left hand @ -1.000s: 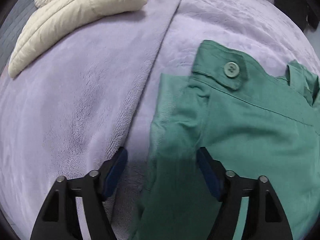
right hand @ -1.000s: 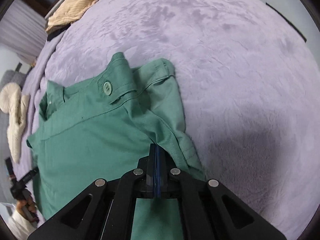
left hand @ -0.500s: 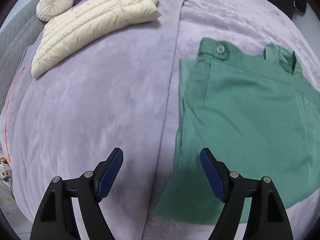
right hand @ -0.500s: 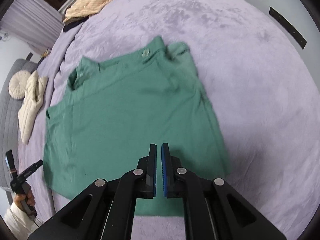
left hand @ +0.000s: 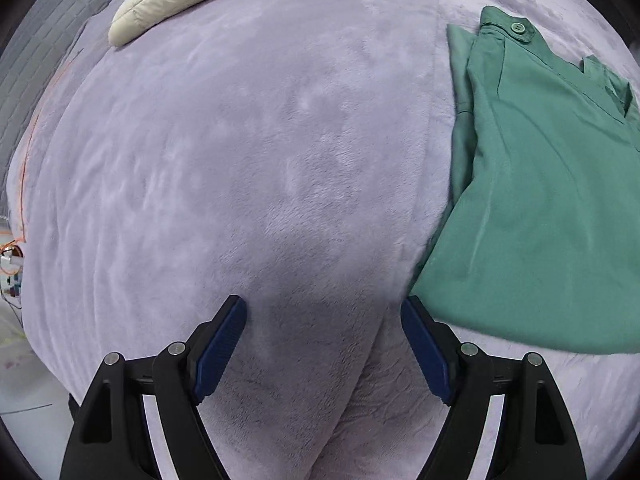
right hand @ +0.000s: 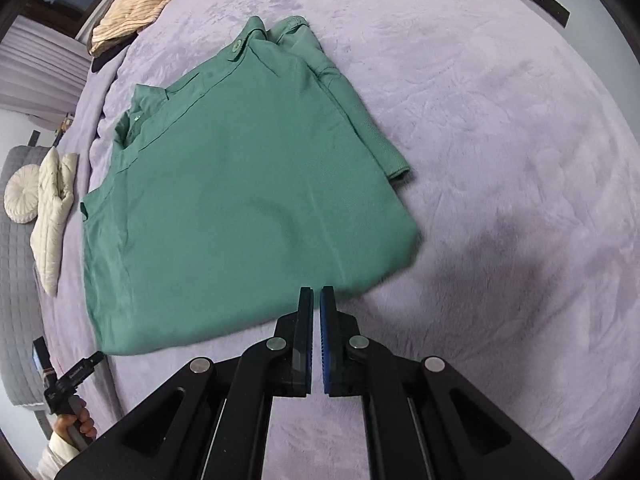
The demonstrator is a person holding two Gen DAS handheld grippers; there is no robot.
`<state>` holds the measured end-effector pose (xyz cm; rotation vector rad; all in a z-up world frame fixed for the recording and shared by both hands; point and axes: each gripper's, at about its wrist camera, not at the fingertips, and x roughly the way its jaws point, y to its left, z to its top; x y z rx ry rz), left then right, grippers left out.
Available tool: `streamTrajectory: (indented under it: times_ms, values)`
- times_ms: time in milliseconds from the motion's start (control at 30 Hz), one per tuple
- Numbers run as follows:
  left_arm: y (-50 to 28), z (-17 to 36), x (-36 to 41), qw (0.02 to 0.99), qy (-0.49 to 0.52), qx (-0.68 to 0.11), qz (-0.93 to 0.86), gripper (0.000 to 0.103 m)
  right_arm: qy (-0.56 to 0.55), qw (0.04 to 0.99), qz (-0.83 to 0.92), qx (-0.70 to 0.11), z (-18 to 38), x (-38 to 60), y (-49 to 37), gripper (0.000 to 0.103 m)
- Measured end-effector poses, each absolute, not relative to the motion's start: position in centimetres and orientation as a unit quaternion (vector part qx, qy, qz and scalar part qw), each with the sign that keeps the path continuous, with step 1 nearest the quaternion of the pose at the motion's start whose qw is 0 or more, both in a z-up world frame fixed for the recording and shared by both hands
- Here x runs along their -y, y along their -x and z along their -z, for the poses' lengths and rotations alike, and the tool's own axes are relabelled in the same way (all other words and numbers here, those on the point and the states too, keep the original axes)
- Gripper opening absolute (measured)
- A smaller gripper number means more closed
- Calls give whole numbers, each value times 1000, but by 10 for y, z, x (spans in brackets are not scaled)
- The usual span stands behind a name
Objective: Fold small clothes
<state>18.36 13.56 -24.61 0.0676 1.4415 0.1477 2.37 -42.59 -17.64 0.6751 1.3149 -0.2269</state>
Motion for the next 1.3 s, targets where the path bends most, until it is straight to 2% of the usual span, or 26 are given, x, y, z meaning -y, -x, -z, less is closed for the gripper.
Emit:
streamTrajectory:
  times_ms: [467, 533, 600, 667, 767, 933, 967, 1000, 1033, 1067, 1100, 1133, 1300]
  values:
    - [-96, 205, -116, 739, -54, -672, 17, 81, -339, 721, 73, -600, 154, 358, -2, 6]
    - [-82, 203, -108, 739, -56, -670, 29, 81, -334, 718, 63, -608, 152, 341, -2, 14]
    - [-75, 201, -101, 743, -59, -666, 41, 81, -328, 715, 55, -615, 150, 326, -1, 39]
    - [-68, 203, -92, 743, -68, -664, 53, 81, -321, 713, 47, -621, 149, 310, -1, 47]
    - [-59, 198, -78, 739, -67, -667, 67, 81, -308, 708, 30, -634, 150, 289, -1, 48]
    - [-62, 201, -58, 739, -50, -668, 73, 81, -288, 698, 14, -656, 155, 265, -4, 59]
    - [-61, 200, -58, 741, -45, -666, 75, 85, -285, 697, 11, -658, 155, 261, -5, 59]
    - [-70, 198, -74, 742, -42, -664, 76, 103, -281, 697, 9, -660, 155, 258, -5, 59]
    - [-66, 195, -76, 747, -41, -660, 73, 103, -277, 696, 6, -662, 155, 255, -6, 59]
    - [-66, 194, -77, 749, -39, -657, 73, 103, -274, 696, 4, -664, 155, 253, -7, 65]
    - [-67, 193, -77, 749, -38, -658, 73, 103, -272, 696, 3, -665, 155, 251, -8, 75]
    - [-67, 197, -76, 749, -35, -658, 73, 103, -269, 696, 1, -666, 155, 249, -9, 78]
    - [-73, 197, -81, 748, -33, -659, 68, 103, -271, 689, -6, -672, 162, 242, -11, 79]
